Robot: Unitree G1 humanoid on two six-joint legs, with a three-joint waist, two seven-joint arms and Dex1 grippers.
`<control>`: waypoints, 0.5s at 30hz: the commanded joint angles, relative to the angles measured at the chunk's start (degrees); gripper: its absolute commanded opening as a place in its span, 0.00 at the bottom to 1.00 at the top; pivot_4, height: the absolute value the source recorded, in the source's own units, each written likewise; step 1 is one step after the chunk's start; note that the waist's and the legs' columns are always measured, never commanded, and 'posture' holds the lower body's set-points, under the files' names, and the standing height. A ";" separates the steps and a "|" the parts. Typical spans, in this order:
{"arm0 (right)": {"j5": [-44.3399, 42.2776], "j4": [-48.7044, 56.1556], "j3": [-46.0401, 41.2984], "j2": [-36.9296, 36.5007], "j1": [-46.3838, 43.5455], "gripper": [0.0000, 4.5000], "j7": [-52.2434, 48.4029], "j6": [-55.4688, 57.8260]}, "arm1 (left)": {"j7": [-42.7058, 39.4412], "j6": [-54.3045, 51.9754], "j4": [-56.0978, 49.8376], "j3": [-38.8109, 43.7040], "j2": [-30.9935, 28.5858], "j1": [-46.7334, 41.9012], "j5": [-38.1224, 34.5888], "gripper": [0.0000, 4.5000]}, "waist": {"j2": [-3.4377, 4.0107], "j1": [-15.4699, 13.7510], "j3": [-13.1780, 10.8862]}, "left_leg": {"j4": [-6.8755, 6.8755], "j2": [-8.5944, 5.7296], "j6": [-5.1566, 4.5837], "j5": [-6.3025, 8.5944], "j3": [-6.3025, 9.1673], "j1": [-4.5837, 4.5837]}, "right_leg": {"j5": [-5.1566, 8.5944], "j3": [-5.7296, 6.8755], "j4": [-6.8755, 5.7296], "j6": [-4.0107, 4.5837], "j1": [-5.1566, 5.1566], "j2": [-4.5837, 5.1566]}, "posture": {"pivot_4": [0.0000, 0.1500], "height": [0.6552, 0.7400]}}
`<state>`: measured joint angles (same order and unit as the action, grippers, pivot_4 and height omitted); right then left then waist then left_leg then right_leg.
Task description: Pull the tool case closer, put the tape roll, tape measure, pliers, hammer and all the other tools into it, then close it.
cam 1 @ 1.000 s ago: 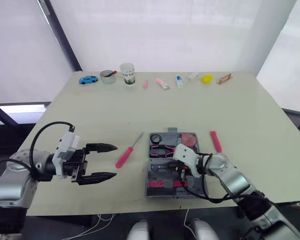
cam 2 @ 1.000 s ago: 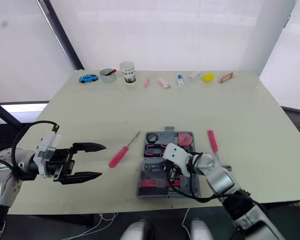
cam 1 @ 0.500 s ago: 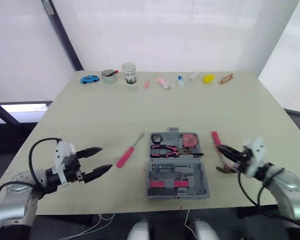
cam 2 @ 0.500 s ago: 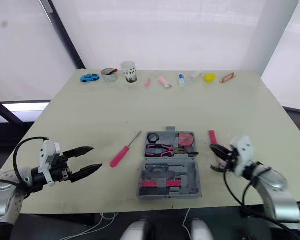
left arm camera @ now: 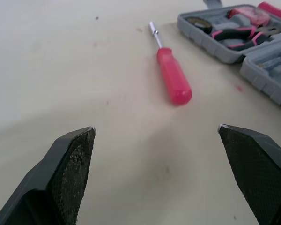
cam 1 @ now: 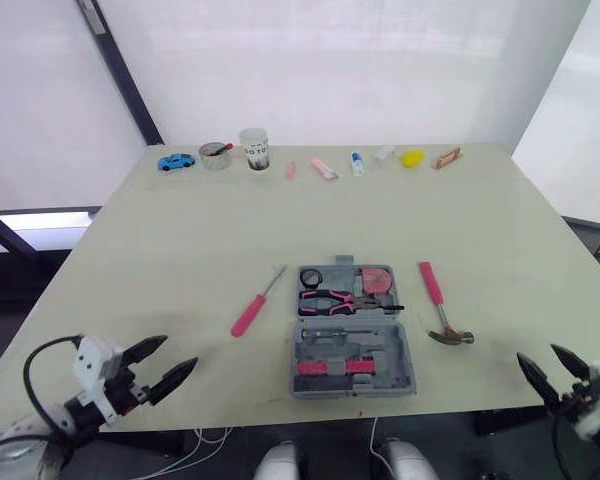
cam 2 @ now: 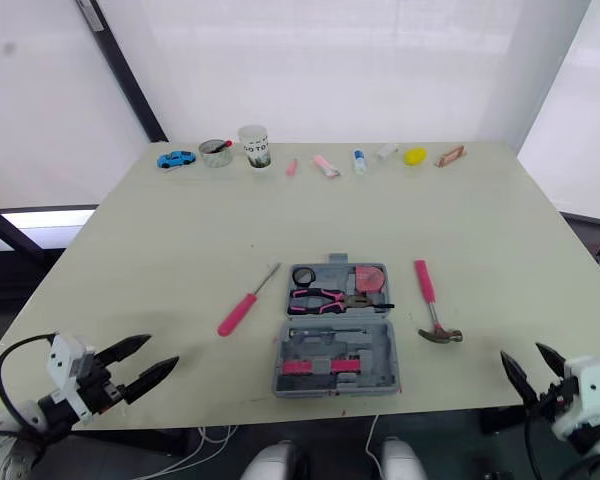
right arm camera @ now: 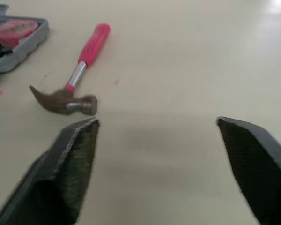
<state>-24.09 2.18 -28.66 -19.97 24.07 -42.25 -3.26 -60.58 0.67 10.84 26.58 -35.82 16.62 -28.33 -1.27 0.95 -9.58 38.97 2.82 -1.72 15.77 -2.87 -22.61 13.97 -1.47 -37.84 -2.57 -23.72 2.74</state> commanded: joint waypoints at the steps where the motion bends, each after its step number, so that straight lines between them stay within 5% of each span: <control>1: -2.48 0.36 -2.85 -0.22 2.25 0.99 -0.49 -2.10 | 1.19 1.98 -0.11 4.19 0.59 2.45 -1.49 1.00 | 0.01 -0.10 0.00 | 0.00 0.00 0.00 0.00 0.00 0.00 | 0.00 0.01 0.00 0.00 0.00 0.04 | 1.00 1.00; 15: -2.82 6.82 1.01 -2.61 2.09 0.99 1.03 0.80 | 0.67 -0.81 -7.54 1.85 0.30 0.61 -2.38 1.00 | 0.01 -0.27 0.08 | -0.01 0.03 0.02 0.01 0.08 -0.05 | 0.02 0.11 0.03 0.03 -0.08 0.36 | 1.00 1.00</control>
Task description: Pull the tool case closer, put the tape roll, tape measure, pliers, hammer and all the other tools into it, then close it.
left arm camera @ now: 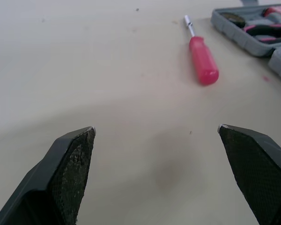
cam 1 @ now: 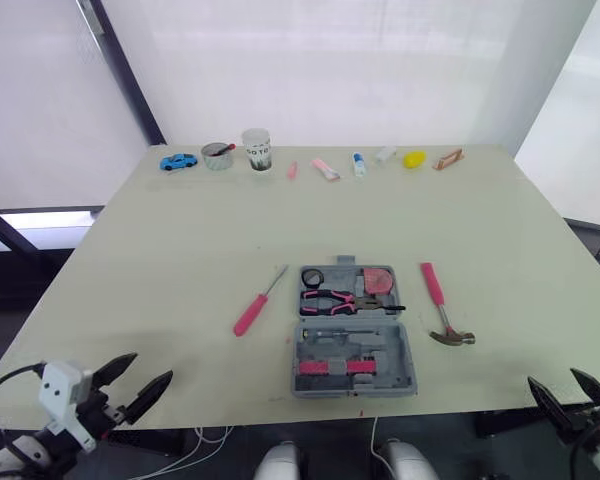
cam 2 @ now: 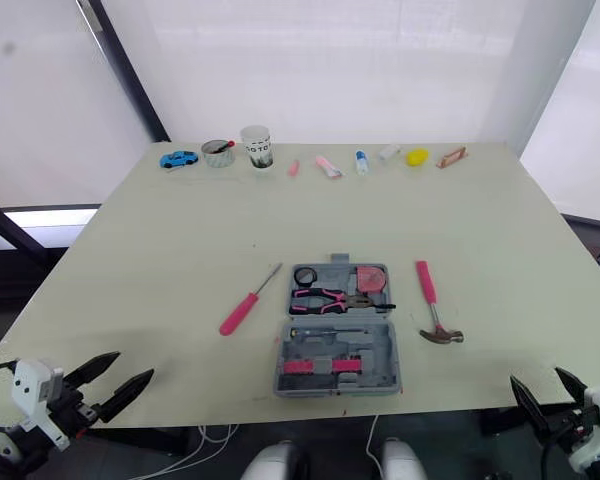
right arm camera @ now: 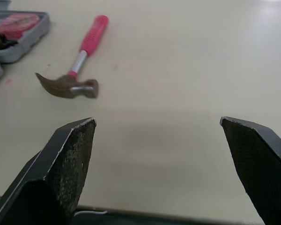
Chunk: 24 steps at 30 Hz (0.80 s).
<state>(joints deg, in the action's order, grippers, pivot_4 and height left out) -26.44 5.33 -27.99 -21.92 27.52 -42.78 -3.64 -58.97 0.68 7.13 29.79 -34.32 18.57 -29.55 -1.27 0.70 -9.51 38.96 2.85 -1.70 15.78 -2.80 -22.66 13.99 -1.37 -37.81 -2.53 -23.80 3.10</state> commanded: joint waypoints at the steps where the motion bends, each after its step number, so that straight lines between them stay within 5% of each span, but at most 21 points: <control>1: -0.90 4.84 0.87 -0.73 -2.39 0.99 2.28 2.06 | -1.33 -1.29 -4.91 -2.50 -1.67 -2.56 -0.91 1.00 | 0.01 -0.02 0.01 | 0.00 0.00 0.00 0.00 0.00 0.00 | 0.00 0.01 0.00 0.00 0.01 -0.02 | 1.00 1.00; 10: 3.99 13.03 9.64 -2.76 -9.93 0.99 10.98 14.73 | -6.63 -3.32 -9.54 -11.19 -6.71 -15.33 -0.05 1.00 | 0.02 -0.08 0.02 | 0.00 -0.12 -0.02 -0.01 0.01 -0.08 | -0.02 0.03 0.00 0.03 0.06 -0.33 | 1.00 1.00; 24: 8.25 6.20 17.40 0.44 -23.96 0.99 19.99 25.45 | -17.10 -13.75 -15.09 -24.21 -9.23 -31.23 -3.87 1.00 | 0.04 0.04 0.01 | 0.01 -0.43 -0.03 -0.02 0.05 -0.12 | -0.11 0.02 -0.04 -0.16 0.07 -0.44 | 1.00 1.00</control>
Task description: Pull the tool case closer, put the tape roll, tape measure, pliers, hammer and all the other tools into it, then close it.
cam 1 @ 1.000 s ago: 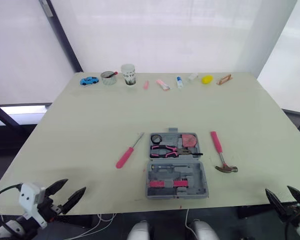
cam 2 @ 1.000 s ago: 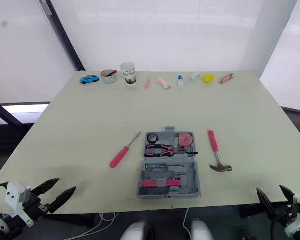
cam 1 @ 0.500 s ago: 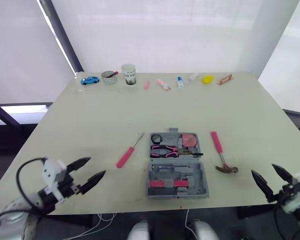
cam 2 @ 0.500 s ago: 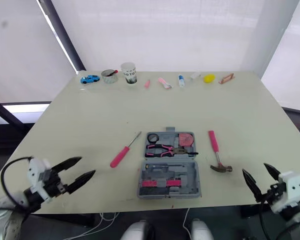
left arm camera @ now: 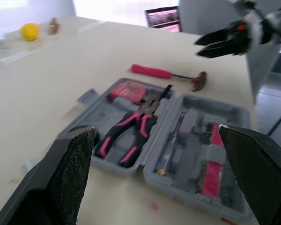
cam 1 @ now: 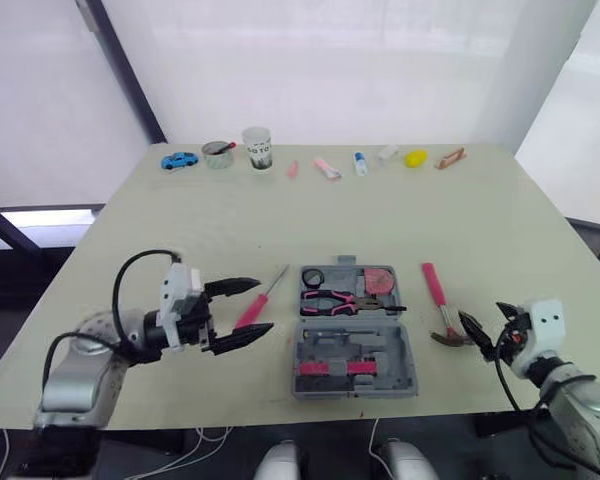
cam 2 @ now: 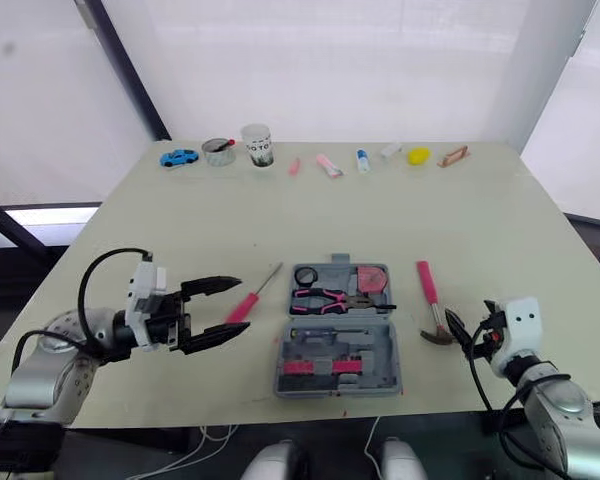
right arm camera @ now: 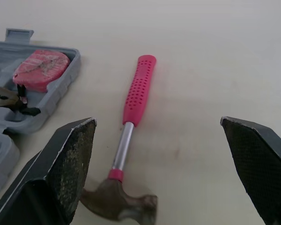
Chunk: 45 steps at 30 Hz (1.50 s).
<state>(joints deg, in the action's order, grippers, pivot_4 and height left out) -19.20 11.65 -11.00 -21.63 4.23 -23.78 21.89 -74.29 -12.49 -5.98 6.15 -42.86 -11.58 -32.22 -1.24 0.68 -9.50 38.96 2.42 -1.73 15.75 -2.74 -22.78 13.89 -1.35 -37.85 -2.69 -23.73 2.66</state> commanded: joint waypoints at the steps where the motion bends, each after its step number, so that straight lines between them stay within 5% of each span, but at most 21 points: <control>1: 1.12 -0.78 0.78 0.43 -1.32 0.99 1.13 0.08 | -2.30 -0.83 -1.95 -1.13 -0.66 -2.00 -1.09 1.00 | 0.02 0.08 0.00 | 0.00 -0.01 0.00 0.00 0.02 0.00 | -0.01 -0.05 0.00 -0.04 0.00 0.00 | 1.00 1.00; 17: 3.46 -12.92 3.12 4.10 -7.87 0.99 2.75 0.27 | -6.32 -5.42 -6.45 -7.15 0.42 -10.65 -2.57 1.00 | 0.01 0.14 -0.01 | 0.00 -0.02 0.00 0.00 0.04 -0.04 | -0.02 -0.04 0.01 -0.08 0.00 -0.04 | 1.00 1.00; 20: 4.43 -14.19 3.66 3.89 -7.66 0.81 3.21 0.26 | -6.16 -5.93 -6.86 -7.11 0.59 -10.84 -2.72 1.00 | 0.01 0.14 -0.01 | 0.00 -0.02 -0.01 0.00 0.04 -0.04 | -0.02 -0.03 0.00 -0.08 0.00 -0.05 | 1.00 1.00; 24: 5.55 -15.25 4.30 4.02 -6.98 0.32 4.11 1.19 | -5.53 -6.77 -6.78 -6.49 1.30 -11.52 -3.46 1.00 | -0.01 0.09 0.00 | 0.00 -0.02 -0.01 0.00 0.04 -0.02 | -0.03 -0.02 0.00 -0.08 0.02 -0.06 | 1.00 1.00; 25: 5.73 -15.27 4.65 4.06 -6.81 0.29 4.17 1.51 | -5.58 -6.90 -6.74 -6.45 1.31 -11.61 -3.45 1.00 | -0.01 0.02 0.00 | 0.01 -0.02 -0.01 0.00 0.04 -0.02 | -0.03 -0.01 0.00 -0.08 0.03 -0.06 | 1.00 1.00; 28: 5.98 -15.35 5.41 4.63 -6.71 0.00 4.85 2.08 | -5.77 -7.15 -6.68 -6.49 1.25 -11.80 -3.34 1.00 | -0.13 -0.03 0.07 | 0.06 -0.03 0.00 0.00 0.04 -0.01 | -0.02 0.02 0.01 -0.08 0.09 -0.05 | 1.00 1.00; 45: 2.43 -10.33 0.73 4.66 -6.99 0.00 4.38 0.58 | -6.94 -7.33 -5.80 -6.08 0.63 -12.25 -3.31 1.00 | -0.23 -0.01 0.13 | 0.15 -0.02 0.00 0.00 0.15 0.01 | -0.03 0.03 -0.01 -0.08 0.15 -0.04 | 1.00 1.00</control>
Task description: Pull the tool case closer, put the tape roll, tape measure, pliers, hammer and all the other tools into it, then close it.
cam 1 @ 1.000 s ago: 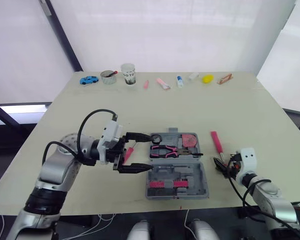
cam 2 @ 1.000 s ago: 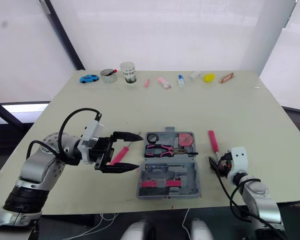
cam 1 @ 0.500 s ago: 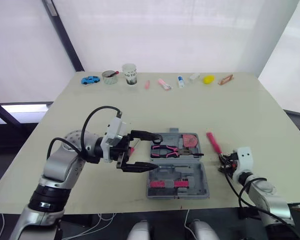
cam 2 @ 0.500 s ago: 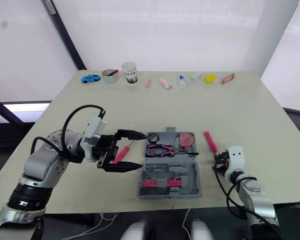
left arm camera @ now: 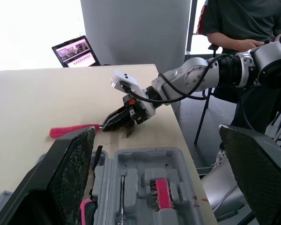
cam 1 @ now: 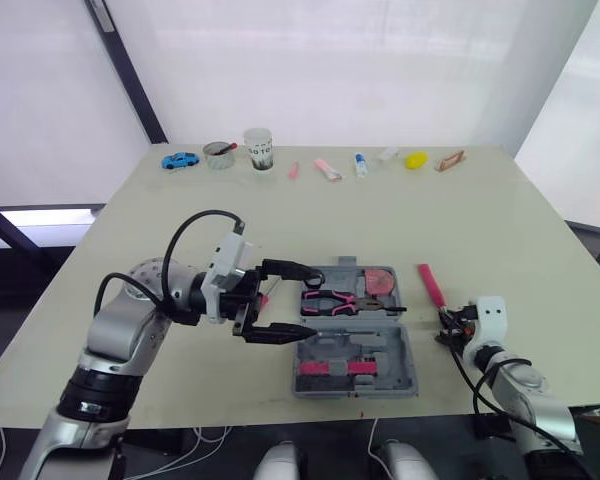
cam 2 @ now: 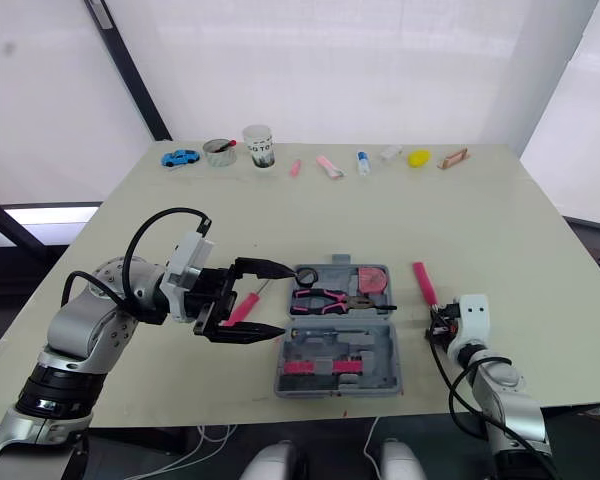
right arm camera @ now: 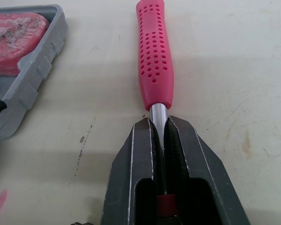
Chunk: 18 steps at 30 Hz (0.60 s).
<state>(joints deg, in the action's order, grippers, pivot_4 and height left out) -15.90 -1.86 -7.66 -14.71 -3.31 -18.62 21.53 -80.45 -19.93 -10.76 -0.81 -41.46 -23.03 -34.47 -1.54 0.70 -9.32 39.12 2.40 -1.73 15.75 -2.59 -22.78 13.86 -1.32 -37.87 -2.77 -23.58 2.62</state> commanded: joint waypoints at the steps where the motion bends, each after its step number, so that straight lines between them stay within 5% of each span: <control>1: -1.16 4.10 -2.70 -3.10 0.64 0.00 -1.35 1.37 | -0.91 0.14 -0.92 1.07 -0.91 -0.76 -1.10 1.00 | 0.16 -0.06 -0.10 | 0.00 0.00 0.00 0.00 0.00 -0.03 | 0.00 0.00 0.01 0.00 -0.01 0.01 | 1.00 1.00; 18: -9.99 27.51 4.90 -29.69 -1.18 0.00 -27.90 15.13 | -6.03 4.11 3.94 7.05 -5.05 2.58 -1.72 1.00 | 0.38 0.12 -0.33 | -0.02 0.01 -0.01 0.00 -0.02 -0.08 | 0.02 0.01 0.02 -0.03 -0.11 -0.05 | 1.00 1.00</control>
<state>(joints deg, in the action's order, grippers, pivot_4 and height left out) -24.78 22.49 -3.46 -42.99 -2.69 -44.61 35.87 -85.10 -17.27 -7.08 4.16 -45.57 -20.70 -35.29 -1.15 0.82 -9.65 39.09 2.42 -1.74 15.76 -2.62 -22.86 13.88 -1.31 -37.85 -2.80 -23.69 2.56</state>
